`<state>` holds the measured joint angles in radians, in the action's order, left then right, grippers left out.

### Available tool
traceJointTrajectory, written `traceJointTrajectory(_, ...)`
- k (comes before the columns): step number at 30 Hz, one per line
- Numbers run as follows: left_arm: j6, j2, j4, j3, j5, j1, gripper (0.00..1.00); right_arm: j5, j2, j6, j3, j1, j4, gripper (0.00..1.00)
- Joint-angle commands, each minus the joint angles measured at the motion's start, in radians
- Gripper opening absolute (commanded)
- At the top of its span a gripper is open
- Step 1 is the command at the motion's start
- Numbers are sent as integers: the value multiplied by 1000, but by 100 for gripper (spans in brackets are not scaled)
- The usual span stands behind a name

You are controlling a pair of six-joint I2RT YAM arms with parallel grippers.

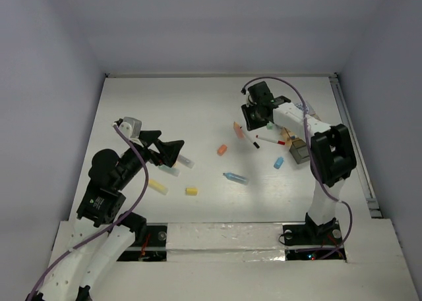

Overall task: Sort the stationery into containers
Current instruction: Pick up the pen from the center of the board.

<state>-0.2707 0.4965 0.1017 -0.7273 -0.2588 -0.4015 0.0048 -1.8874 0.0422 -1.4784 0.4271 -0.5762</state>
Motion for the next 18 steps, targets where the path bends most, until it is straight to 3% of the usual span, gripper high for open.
traceJointTrajectory(1, 4, 7, -51, -4, -17, 7, 99, 14, -32, -30, -42, 25, -27, 35)
traceJointTrajectory(18, 4, 8, -53, -4, -20, 7, 99, 37, -134, -74, -40, 25, 3, 37)
